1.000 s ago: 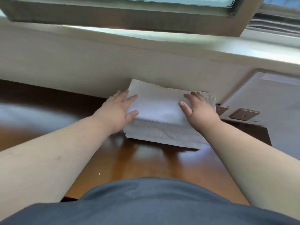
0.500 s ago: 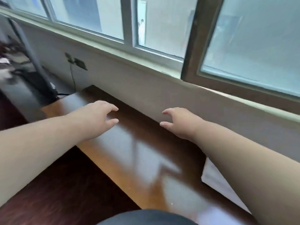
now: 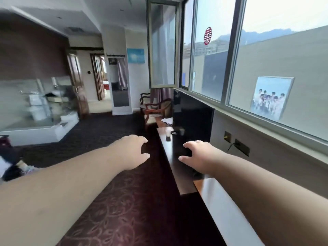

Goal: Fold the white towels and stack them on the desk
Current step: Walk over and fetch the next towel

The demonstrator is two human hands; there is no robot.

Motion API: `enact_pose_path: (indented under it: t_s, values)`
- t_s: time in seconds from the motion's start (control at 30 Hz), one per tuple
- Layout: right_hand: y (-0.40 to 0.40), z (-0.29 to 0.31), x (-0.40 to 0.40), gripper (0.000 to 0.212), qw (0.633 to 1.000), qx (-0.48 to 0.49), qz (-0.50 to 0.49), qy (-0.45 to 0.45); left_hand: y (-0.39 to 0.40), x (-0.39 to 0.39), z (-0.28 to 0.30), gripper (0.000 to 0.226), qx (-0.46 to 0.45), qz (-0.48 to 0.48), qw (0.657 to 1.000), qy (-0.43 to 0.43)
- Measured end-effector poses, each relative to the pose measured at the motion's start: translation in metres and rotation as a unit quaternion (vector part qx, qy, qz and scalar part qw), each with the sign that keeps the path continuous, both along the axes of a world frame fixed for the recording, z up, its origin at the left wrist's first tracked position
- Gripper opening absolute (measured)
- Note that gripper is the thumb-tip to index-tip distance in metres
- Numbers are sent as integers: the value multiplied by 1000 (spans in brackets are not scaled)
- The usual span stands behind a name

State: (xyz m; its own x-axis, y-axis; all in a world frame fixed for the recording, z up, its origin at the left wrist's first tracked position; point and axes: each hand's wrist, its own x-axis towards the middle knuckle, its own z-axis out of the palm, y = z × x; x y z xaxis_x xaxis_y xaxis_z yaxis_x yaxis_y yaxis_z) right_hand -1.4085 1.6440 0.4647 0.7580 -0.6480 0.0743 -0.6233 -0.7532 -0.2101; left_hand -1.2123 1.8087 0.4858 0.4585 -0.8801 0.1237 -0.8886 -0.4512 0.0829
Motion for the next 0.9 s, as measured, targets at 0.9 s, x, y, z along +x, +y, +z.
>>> enact_pose_path:
  t_s: [0.9]
  values:
    - [-287,-182,691,54,988,99,110,53,-224,635,-213,58,19,242,961,129]
